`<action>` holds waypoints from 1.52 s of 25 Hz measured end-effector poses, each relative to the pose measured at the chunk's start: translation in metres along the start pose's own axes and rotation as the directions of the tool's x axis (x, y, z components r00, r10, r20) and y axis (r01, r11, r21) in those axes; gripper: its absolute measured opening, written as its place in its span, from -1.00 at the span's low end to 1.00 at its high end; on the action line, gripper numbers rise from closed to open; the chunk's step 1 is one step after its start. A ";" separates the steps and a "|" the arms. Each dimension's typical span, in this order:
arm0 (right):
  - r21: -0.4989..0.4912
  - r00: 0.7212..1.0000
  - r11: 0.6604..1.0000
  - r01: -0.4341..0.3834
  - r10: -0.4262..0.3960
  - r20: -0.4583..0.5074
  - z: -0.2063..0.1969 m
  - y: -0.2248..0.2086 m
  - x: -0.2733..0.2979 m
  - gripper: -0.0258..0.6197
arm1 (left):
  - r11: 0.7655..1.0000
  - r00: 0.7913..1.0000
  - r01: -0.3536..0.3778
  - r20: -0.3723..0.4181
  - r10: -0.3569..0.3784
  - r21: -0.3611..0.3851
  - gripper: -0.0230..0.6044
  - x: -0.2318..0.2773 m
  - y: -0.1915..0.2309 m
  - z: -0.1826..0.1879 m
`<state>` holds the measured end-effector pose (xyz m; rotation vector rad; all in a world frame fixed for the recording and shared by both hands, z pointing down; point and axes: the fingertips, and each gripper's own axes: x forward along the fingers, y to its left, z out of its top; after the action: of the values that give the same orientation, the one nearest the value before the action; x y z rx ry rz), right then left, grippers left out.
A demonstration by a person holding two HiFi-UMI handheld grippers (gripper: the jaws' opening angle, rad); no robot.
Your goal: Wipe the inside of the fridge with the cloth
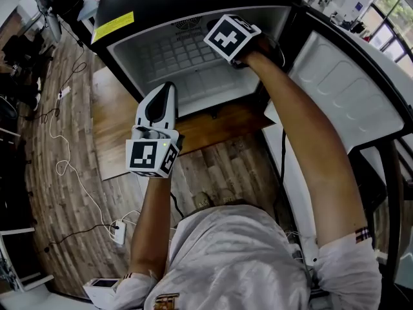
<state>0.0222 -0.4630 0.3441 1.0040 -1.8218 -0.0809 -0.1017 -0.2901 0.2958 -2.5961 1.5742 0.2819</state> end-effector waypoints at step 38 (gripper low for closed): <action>-0.088 0.992 0.989 -0.115 0.119 0.036 0.051 0.072 0.005 -0.58 | 1.000 1.000 -0.026 -0.013 0.026 0.002 -0.93 -0.021 0.017 -0.002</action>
<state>-0.0618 -0.4379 0.3565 0.8392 -1.8944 -0.1073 -0.1261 -0.2798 0.3021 -2.5830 1.6123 0.2662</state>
